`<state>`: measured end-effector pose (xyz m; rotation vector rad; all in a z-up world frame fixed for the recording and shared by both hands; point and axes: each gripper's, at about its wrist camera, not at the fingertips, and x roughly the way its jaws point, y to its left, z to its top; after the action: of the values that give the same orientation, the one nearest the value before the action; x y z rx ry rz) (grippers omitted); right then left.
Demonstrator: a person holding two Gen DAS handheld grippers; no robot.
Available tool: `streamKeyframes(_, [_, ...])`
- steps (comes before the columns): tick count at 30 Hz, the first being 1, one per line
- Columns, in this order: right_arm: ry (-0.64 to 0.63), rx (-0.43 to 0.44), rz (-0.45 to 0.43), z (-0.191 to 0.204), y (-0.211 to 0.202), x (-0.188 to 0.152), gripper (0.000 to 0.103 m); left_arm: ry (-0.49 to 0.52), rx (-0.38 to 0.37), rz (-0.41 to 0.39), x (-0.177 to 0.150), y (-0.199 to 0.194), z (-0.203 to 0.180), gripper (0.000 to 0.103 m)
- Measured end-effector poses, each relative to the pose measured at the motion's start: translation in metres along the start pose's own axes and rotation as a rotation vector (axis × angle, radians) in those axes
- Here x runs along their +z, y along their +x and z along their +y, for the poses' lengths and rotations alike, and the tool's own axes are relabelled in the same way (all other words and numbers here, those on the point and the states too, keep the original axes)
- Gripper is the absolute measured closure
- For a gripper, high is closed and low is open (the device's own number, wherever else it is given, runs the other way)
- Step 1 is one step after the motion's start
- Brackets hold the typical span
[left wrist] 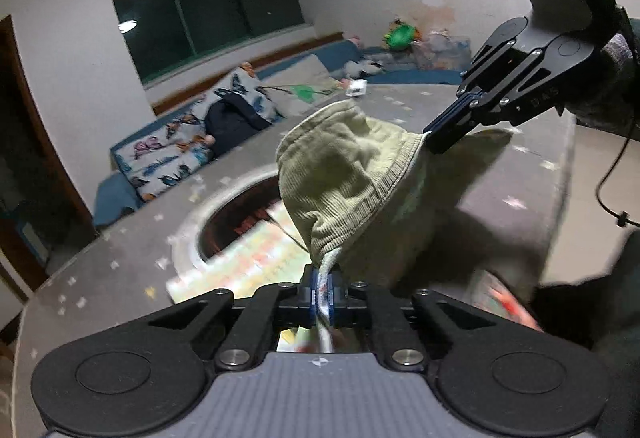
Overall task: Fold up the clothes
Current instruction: 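Lift the hem with both tools and fold it toward the collar, then lay the folded hem onto the shirt and open both tools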
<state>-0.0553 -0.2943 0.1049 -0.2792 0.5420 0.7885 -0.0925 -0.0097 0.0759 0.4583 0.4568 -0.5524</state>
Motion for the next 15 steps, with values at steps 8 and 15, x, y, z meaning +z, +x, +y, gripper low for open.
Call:
streamKeyframes(8, [0.003,-0.095,-0.01,-0.063,0.079,0.058,0.101,-0.087,0.095,0.037,0.022,0.094,0.062,0.097])
streamKeyframes(15, [0.03,-0.18,0.043,-0.083,0.162,0.052,0.101,-0.164,0.165,0.136,0.007,0.166,0.085,0.097])
